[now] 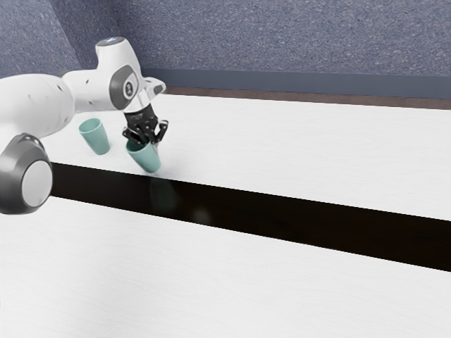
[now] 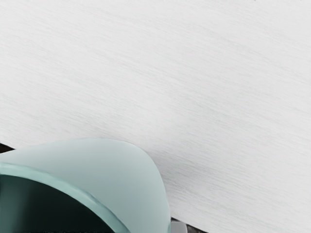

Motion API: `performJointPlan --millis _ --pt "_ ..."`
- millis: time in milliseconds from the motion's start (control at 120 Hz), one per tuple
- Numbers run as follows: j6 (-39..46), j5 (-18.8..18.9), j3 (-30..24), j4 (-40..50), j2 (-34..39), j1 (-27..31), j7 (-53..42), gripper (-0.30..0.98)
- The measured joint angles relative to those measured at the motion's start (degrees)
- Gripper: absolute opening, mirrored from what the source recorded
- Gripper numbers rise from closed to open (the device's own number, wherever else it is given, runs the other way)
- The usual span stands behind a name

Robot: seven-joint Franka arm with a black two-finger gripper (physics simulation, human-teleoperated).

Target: Place the right cup onto the left cup

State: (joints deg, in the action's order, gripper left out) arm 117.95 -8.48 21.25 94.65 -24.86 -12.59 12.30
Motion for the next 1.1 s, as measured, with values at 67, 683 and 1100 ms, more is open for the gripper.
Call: performJointPlan --millis 67,683,1100 --pt "-1.7 1.5 0.5 -1.5 0.8 0.0 0.1 -0.09" --pt "-22.1 5.5 0.2 -49.5 -23.1 20.1 -2.5 -0.09" --pt "-28.3 1.3 0.3 -60.1 -28.8 23.6 -4.7 -0.1"
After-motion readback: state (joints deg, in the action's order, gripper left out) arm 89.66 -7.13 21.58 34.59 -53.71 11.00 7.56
